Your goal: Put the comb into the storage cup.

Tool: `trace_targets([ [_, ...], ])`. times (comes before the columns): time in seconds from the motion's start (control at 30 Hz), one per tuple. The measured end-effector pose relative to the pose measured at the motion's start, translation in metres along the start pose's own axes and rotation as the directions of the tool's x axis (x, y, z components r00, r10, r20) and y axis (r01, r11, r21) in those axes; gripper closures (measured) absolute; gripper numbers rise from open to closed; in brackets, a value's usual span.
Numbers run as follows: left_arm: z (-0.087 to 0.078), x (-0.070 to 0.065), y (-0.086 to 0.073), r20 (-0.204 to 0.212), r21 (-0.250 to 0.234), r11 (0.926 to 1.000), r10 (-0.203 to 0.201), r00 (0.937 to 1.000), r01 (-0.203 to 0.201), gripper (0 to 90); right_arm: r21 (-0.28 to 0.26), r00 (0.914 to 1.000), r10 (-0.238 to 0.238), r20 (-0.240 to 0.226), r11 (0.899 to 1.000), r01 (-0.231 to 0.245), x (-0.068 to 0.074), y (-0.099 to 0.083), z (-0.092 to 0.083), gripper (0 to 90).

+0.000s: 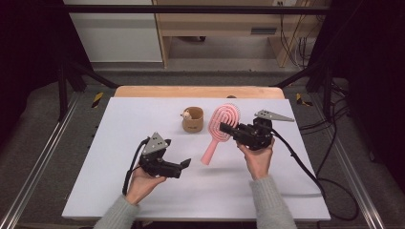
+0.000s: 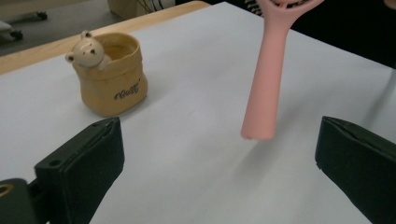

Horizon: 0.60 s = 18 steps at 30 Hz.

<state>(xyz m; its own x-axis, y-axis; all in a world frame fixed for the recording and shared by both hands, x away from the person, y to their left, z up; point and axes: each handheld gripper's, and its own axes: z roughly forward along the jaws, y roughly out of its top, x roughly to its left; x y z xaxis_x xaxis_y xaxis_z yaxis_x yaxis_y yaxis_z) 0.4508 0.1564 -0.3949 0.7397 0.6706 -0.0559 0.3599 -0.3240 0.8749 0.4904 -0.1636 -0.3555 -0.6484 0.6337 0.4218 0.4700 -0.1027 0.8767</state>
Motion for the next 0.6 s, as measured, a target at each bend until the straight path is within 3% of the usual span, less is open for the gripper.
trace_targets([
  [0.23, -0.008, 0.014, -0.011, -0.014, 0.018, 0.9997, -0.016, 0.9998, 0.017, 1.2, 0.000, 0.9998, -0.015, 0.015, 1.000, 0.015, 0.001, 0.006, 0.001, 63.6],
  [0.6, -0.029, 0.038, -0.037, -0.044, -0.029, 0.9981, -0.056, 0.9975, 0.055, 1.2, 0.008, 0.9987, -0.027, 0.044, 1.000, 0.027, 0.001, 0.012, 0.004, 63.6],
])
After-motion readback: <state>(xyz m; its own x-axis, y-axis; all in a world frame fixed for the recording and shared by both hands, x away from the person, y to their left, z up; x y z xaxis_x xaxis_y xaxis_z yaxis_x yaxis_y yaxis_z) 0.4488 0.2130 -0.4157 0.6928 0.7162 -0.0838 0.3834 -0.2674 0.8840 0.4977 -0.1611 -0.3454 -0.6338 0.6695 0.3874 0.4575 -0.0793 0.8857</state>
